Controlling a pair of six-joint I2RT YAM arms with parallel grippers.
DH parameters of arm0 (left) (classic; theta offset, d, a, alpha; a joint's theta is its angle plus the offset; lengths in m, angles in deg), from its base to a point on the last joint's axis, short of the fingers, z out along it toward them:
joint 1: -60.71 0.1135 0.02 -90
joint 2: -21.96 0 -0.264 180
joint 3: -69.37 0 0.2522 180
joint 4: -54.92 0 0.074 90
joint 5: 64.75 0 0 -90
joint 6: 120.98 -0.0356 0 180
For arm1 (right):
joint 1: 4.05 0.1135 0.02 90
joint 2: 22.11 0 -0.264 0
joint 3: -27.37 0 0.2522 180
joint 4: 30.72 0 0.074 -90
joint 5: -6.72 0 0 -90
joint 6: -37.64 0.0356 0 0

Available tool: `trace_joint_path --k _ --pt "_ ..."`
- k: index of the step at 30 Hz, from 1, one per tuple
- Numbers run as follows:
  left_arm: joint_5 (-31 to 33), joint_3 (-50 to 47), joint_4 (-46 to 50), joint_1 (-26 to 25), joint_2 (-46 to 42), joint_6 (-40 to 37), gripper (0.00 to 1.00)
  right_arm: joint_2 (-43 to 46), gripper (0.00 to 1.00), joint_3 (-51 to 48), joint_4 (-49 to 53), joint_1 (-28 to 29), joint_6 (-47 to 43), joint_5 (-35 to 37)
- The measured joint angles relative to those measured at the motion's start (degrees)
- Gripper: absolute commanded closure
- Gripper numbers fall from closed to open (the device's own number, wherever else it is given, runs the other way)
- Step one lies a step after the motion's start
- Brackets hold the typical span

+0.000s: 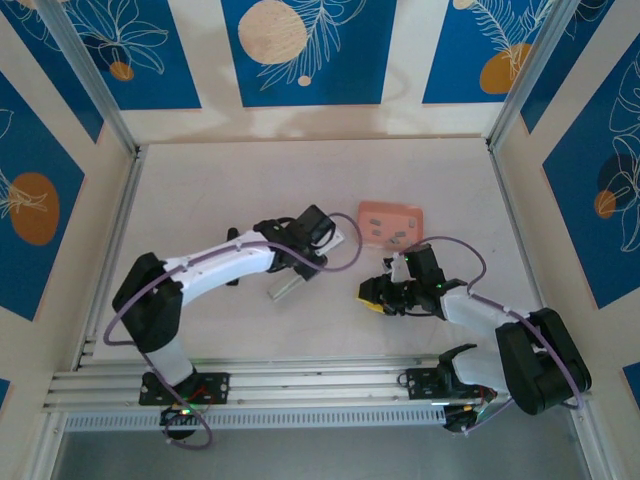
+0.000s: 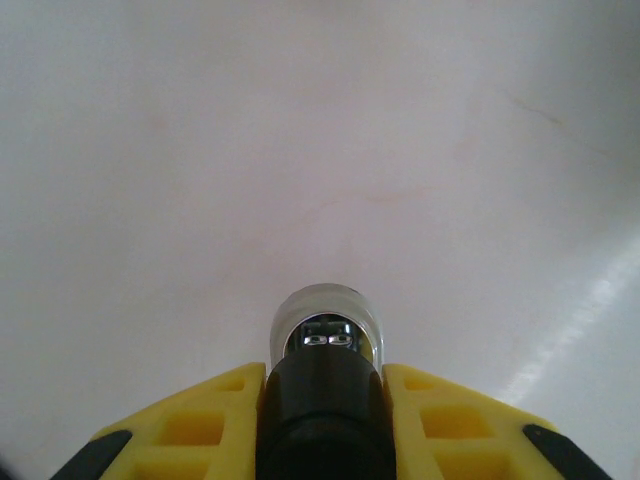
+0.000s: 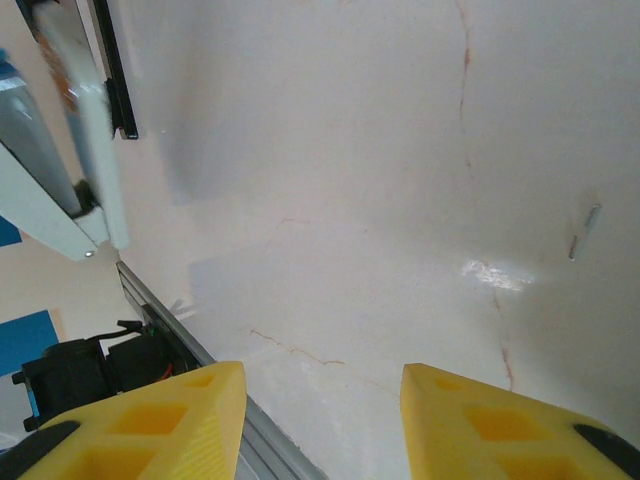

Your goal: Load the staples into the stapler

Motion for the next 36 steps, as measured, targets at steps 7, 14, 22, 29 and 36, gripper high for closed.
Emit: trace_joint_path --k 7,14,22,29,36 --pt "6.08 -5.29 -0.63 7.48 -3.78 12.9 0.95 3.13 0.55 0.0 1.77 0.0 0.02 0.09" --pt "6.6 -8.79 -2.97 15.3 -3.34 21.05 0.96 6.08 0.55 0.0 3.45 0.0 0.02 1.36" --pt "7.37 -8.68 -5.99 17.86 1.73 25.97 0.91 7.21 0.55 0.0 4.96 0.0 0.02 1.97" --pt "6.34 -6.08 -6.14 19.17 4.76 27.58 0.86 7.72 0.54 0.0 5.7 0.0 0.02 2.64" --pt "6.36 -3.3 -6.84 19.87 7.19 27.61 0.77 7.89 0.54 0.0 5.84 0.04 0.02 3.04"
